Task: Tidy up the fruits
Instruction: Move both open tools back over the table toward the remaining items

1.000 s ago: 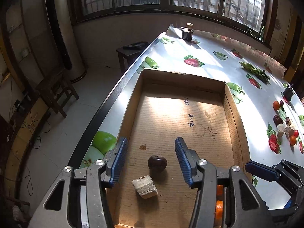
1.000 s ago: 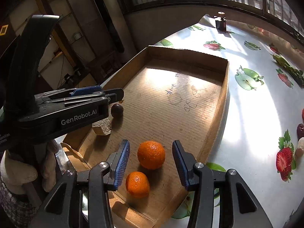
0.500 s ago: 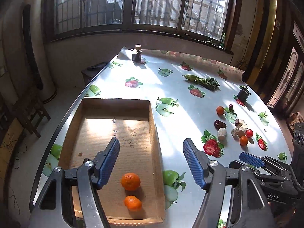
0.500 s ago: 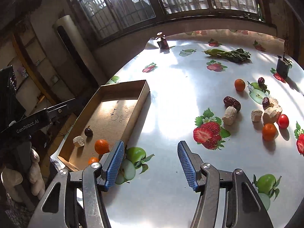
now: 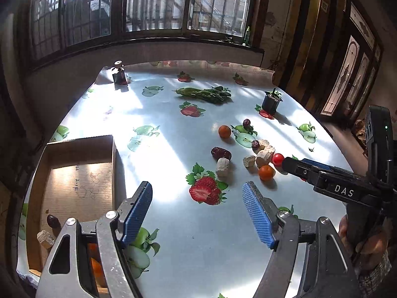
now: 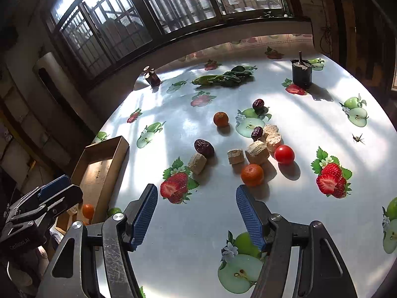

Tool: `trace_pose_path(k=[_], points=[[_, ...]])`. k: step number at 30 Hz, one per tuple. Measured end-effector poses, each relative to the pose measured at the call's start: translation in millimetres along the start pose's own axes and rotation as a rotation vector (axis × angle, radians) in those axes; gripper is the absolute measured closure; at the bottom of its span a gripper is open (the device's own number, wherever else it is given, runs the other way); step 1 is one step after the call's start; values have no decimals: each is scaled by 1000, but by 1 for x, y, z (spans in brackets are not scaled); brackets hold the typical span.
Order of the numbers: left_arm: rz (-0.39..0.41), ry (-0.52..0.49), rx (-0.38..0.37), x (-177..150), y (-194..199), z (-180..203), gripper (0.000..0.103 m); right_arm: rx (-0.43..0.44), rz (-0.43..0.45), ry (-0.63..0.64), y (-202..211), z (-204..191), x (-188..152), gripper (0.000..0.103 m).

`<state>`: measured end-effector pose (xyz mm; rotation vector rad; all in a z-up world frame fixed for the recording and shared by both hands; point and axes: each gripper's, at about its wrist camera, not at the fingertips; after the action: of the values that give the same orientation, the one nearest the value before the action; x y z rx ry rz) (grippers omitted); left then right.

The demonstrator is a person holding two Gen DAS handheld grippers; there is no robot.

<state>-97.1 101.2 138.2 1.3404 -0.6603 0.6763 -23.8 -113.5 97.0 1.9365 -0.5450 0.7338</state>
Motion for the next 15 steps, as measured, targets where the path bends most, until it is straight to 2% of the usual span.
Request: trace_pose_path(k=[3,7,12,15], points=[[-2,43,-37,8,-15,11,28,-44,37,-28,-10,20,25,29],[-27,86,-79,11,-43,23,28,-91,53,-103,-32,56,46,29],[-62,84,-38,7,-80,22,28,-137,73,-134,-48,90,47,29],[-93,139,-12,5,-99,6,28,-125,90,-154,-51,109,44,29]])
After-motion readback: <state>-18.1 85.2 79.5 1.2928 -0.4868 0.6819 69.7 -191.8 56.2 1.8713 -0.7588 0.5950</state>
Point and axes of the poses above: each gripper's, at about its wrist camera, not at the fingertips, and y roughly against the way its jaws point, z to its right, x to its top, and after that the axes turned 5 degrees about z, right-handed
